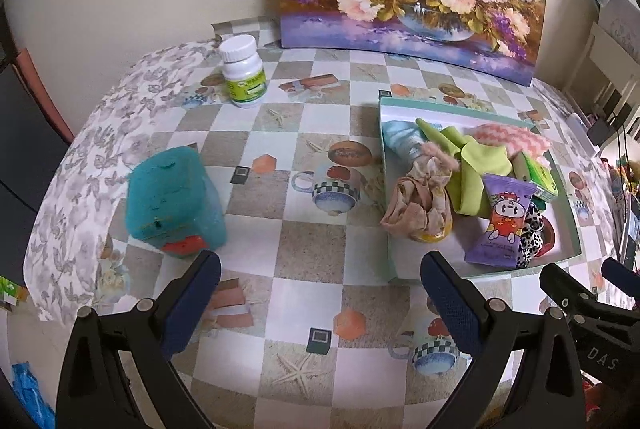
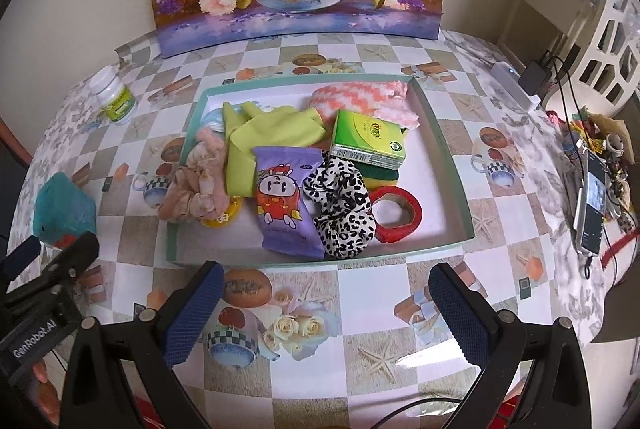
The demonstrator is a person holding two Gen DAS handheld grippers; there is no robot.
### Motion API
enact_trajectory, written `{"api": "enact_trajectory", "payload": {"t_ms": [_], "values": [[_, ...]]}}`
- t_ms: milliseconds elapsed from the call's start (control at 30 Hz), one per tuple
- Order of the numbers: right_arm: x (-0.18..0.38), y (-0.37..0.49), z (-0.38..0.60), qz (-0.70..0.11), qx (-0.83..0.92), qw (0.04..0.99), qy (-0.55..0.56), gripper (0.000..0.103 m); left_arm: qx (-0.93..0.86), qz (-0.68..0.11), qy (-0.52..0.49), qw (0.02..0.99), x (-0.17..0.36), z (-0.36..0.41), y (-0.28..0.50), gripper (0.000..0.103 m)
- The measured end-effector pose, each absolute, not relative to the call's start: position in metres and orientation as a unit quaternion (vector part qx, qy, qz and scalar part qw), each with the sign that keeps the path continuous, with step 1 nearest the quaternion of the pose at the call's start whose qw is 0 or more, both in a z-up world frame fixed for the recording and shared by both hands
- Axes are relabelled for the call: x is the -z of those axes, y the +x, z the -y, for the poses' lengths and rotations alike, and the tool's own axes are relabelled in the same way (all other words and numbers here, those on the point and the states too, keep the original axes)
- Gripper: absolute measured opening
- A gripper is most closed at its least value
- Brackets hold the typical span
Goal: Organize soft objects
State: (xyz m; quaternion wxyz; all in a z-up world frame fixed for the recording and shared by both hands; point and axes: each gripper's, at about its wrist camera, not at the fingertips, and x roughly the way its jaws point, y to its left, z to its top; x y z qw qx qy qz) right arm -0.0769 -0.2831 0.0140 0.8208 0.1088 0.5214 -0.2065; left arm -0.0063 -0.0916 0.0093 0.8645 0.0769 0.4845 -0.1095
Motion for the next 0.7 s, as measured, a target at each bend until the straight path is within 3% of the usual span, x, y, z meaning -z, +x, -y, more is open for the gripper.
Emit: {"api": "enact_trajectory", "payload": {"t_ms": [700], "values": [[-0.026,-0.087,0.278,-0.5,0.205,0.835,0.107,0.103,0.055,-0.487,0.098,0.866,-0.013,0.08,-0.02,0.1]]}}
